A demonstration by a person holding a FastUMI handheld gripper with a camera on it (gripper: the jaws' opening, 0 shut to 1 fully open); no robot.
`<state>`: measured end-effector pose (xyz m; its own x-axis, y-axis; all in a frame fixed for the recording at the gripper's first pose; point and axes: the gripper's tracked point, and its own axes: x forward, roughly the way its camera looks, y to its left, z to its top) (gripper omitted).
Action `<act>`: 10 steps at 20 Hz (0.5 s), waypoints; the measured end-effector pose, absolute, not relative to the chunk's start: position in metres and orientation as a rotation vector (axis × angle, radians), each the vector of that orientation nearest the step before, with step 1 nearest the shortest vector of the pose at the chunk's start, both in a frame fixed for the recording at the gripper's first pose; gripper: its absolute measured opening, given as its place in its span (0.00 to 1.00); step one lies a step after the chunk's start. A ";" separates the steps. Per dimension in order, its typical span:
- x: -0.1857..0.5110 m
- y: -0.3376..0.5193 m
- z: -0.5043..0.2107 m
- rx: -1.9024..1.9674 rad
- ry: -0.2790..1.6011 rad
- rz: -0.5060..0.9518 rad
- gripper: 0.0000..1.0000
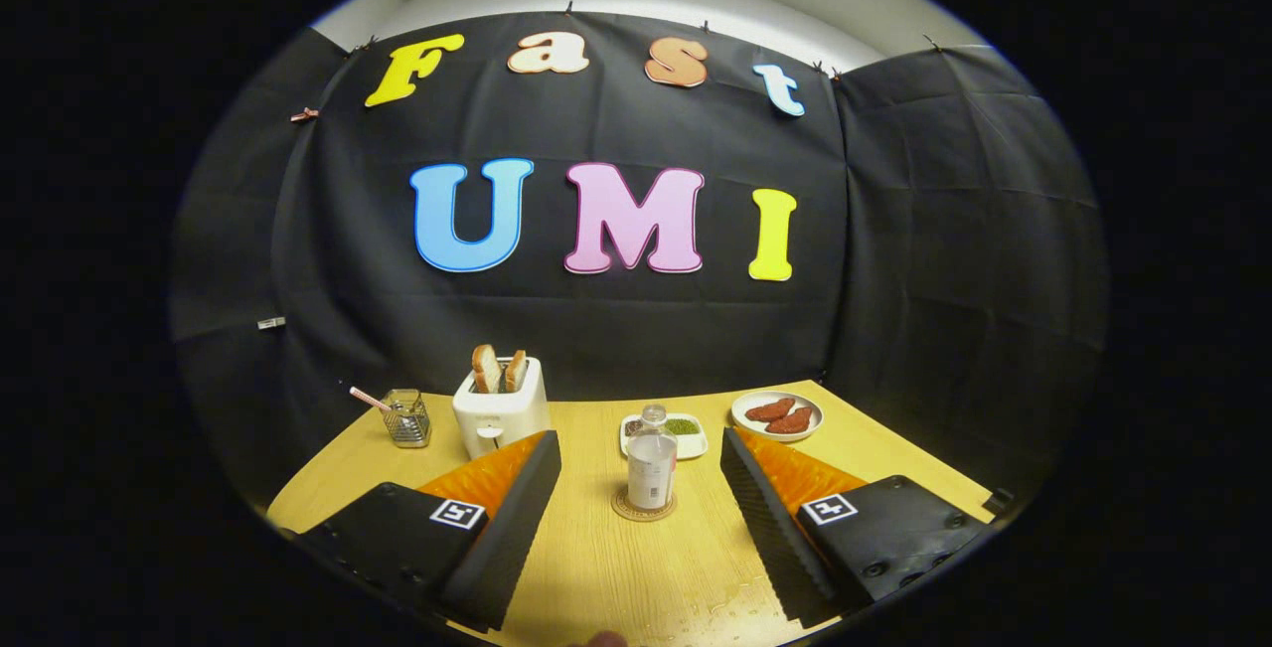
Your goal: Take the bottle from table, then pour the juice into the cup, finally place the bottle on the coaster
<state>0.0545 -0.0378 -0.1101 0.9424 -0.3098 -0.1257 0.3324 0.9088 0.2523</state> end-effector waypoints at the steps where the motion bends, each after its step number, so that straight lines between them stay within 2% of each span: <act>1: 0.052 -0.035 -0.107 0.277 0.079 -0.330 0.99; 10: 0.042 -0.039 -0.094 0.236 0.080 -0.346 0.99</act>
<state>0.0417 -0.0386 -0.0942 0.9381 -0.3260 -0.1174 0.3445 0.9136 0.2159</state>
